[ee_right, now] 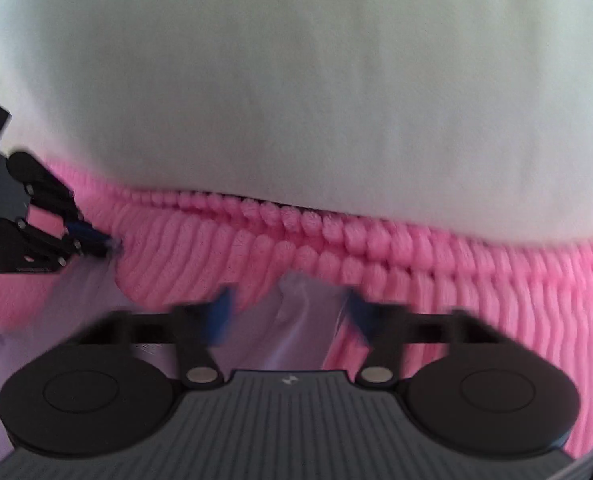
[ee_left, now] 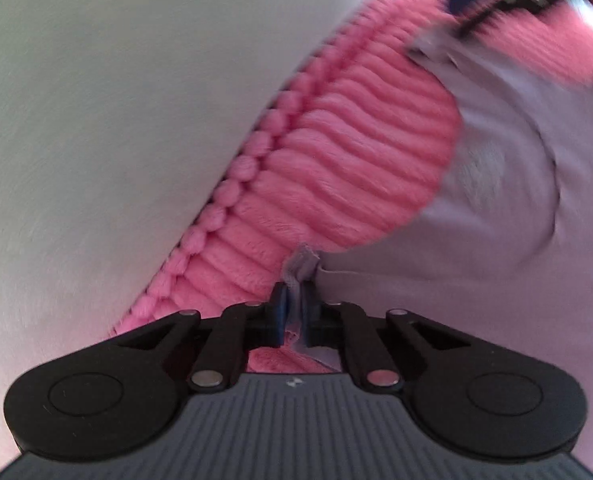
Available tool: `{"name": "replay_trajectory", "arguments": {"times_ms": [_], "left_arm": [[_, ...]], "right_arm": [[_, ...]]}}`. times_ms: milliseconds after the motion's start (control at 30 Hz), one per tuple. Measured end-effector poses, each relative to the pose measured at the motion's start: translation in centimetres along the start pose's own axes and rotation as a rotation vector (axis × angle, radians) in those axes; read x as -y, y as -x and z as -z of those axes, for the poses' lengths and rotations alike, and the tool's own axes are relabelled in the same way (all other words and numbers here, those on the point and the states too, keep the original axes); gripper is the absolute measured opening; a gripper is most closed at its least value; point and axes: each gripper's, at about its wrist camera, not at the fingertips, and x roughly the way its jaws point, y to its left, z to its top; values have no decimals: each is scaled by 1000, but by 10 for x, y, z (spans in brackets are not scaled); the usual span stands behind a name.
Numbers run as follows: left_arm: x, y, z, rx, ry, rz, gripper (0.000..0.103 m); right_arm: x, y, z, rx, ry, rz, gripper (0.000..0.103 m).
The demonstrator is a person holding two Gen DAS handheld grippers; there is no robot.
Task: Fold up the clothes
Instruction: 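Grasp the tank top hem with the left gripper while the right gripper grasps the hem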
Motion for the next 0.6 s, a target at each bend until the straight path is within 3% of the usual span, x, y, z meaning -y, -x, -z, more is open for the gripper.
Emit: {"name": "replay_trajectory", "arguments": {"times_ms": [167,367,433,467,600], "left_arm": [[-11,-4,2,5,94,43,2],[-3,-8,5,13,99,29,2],[1,-9,6,16,86,21,2],[3,-9,6,17,80,17,2],[17,4,6,35,15,-31,1]], "right_arm": [[19,-15,-15,-60,127,-35,26],[29,-37,-23,-161,211,-127,34],[22,-41,-20,-173,264,-132,25],[19,-40,-18,-170,281,-132,10],[3,-13,-14,-100,352,-98,4]]}}
